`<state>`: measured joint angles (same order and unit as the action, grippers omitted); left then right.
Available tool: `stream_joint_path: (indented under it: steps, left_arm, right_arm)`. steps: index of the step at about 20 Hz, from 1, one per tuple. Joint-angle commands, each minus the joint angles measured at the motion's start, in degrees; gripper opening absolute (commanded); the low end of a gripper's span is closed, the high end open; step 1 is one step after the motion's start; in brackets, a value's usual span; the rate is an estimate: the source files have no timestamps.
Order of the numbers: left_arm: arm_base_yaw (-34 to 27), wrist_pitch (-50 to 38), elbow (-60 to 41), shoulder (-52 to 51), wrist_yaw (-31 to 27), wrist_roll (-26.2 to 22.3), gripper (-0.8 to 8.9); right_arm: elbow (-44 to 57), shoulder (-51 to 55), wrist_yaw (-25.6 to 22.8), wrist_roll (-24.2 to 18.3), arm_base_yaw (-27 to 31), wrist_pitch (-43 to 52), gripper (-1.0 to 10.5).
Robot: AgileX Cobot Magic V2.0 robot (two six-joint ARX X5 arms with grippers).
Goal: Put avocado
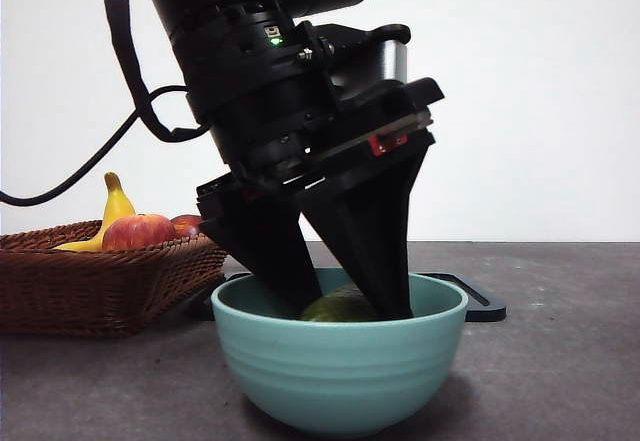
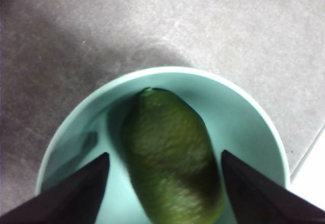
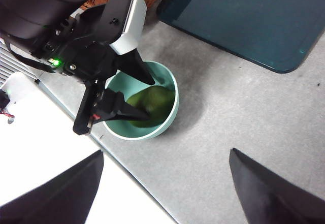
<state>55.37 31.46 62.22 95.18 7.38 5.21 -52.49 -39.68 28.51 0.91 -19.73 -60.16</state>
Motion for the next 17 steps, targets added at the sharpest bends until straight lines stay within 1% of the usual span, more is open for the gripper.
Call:
stream_joint_path:
  steps: [1,4,7,10,13,17]
  left_arm:
    - [0.68,0.20,1.11,1.16,-0.09,0.04,3.75]
    - [0.57,2.43,2.54,1.05,-0.09,0.09,3.75]
    - [0.13,5.90,6.88,0.85,-0.09,0.04,3.75]
    - [-1.11,6.80,11.02,-0.81,-0.09,0.07,3.74]
    - [-4.42,5.97,12.48,-5.55,-0.11,0.22,3.74]
    - [-13.27,6.34,12.46,-14.38,-0.09,0.46,3.74]
  right_arm:
    - [-0.85,-0.28,0.00,0.57,-0.26,0.50,4.0]
    - [-0.85,-0.31,0.00,0.57,-0.26,0.52,4.0]
    - [-0.85,-0.31,-0.02,0.57,-0.26,0.52,4.0]
    - [-0.85,-0.31,-0.04,0.57,-0.26,0.52,4.0]
    - [-0.85,-0.33,-0.07,0.55,-0.26,0.57,4.0]
    - [-0.85,-0.33,-0.09,0.55,-0.26,0.98,4.0]
